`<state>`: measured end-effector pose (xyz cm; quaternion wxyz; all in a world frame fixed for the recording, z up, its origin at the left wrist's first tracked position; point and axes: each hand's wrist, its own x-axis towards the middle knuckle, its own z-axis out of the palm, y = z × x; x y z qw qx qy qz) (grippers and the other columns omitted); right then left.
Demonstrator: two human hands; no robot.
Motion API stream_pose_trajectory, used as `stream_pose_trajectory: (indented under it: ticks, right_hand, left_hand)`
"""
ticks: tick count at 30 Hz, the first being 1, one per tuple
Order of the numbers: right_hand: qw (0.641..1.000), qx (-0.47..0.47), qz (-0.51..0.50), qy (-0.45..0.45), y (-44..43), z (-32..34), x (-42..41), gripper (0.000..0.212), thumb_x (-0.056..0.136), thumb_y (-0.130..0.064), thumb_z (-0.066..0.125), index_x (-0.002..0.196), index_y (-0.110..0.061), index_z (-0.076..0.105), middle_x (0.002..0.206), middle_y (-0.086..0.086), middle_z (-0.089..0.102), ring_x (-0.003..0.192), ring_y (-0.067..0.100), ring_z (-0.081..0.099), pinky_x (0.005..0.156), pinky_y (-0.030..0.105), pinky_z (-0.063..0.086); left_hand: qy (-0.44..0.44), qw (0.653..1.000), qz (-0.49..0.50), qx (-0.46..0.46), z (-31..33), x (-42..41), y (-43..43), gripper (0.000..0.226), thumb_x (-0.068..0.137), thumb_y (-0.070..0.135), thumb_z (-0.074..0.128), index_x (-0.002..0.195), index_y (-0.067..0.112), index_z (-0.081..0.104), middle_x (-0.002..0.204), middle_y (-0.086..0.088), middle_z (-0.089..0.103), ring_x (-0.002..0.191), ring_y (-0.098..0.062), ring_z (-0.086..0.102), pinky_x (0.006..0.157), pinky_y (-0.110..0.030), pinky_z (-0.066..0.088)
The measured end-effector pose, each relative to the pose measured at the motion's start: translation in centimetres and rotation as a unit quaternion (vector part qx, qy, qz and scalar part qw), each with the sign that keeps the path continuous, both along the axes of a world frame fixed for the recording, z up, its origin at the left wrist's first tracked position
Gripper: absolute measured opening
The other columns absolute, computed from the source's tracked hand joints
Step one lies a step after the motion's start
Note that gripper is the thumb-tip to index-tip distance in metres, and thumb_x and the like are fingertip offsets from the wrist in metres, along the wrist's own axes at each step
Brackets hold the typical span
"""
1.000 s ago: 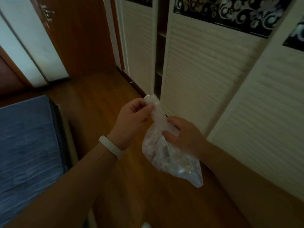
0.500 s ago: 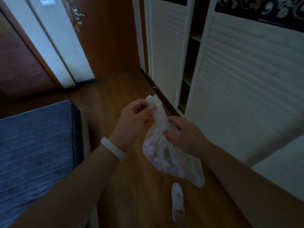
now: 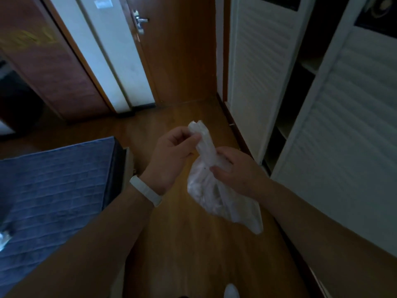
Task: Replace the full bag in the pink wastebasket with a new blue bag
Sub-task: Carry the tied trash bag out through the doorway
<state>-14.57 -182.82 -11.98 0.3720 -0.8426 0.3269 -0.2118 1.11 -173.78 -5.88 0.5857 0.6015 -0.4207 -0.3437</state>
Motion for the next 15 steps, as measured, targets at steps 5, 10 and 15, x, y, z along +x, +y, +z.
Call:
stream_pose_trajectory:
  ticks: [5, 10, 15]
  right_hand:
    - [0.999, 0.009, 0.033, -0.003, -5.6, -0.1, 4.0, 0.046, 0.087, -0.041, 0.063, 0.129, -0.028, 0.051, 0.113, -0.013, 0.056, 0.1, 0.002, 0.055, 0.088, 0.03, 0.05]
    - [0.999, 0.014, 0.05, 0.007, -10.4, -0.4, 9.8, 0.042, 0.088, -0.037, 0.063, 0.127, -0.028, 0.051, 0.11, -0.013, 0.054, 0.099, 0.004, 0.056, 0.086, 0.032, 0.052]
    - [0.998, -0.002, 0.059, 0.039, -16.8, -1.6, 17.5, 0.042, 0.088, -0.04, 0.062, 0.127, -0.029, 0.051, 0.108, -0.02, 0.053, 0.097, -0.002, 0.055, 0.084, 0.026, 0.049]
  left_hand:
    - [0.009, 1.0, 0.017, -0.012, -0.1, 3.9, -4.5, 0.014, 0.092, 0.018, 0.059, 0.084, 0.021, 0.069, 0.089, -0.01, 0.065, 0.082, -0.019, 0.061, 0.068, -0.022, 0.049]
    - [0.016, 0.999, 0.036, -0.018, -1.3, 9.6, -9.1, 0.01, 0.092, 0.018, 0.059, 0.09, 0.017, 0.068, 0.091, -0.008, 0.066, 0.084, -0.018, 0.062, 0.071, -0.024, 0.05]
    - [0.038, 0.998, 0.033, -0.029, -3.1, 17.7, -15.4, 0.009, 0.092, 0.017, 0.059, 0.09, 0.012, 0.066, 0.088, -0.008, 0.065, 0.079, -0.016, 0.061, 0.068, -0.023, 0.05]
